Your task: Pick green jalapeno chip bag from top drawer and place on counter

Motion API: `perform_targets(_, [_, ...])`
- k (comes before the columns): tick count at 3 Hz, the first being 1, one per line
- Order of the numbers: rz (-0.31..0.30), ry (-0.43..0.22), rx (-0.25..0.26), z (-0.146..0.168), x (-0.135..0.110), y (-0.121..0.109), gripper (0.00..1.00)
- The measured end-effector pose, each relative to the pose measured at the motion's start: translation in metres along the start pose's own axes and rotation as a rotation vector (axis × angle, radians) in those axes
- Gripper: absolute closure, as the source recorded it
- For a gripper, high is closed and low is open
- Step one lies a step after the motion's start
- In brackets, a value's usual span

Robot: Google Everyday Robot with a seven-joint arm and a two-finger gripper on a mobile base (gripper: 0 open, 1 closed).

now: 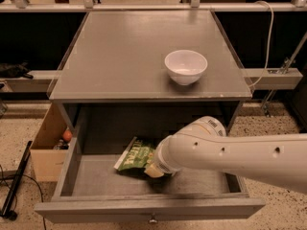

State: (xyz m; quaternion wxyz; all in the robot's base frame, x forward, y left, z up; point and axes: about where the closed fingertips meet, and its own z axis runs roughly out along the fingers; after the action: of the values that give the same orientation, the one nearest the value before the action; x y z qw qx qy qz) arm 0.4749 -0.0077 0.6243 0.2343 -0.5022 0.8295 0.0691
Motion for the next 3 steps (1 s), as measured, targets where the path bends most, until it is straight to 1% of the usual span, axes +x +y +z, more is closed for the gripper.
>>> perform_targets(2, [0.0, 0.0, 0.0, 0.0, 0.0, 0.0, 0.94])
perform_targets(3, [0.0, 0.0, 0.0, -0.0001, 0.0, 0.0, 1.0])
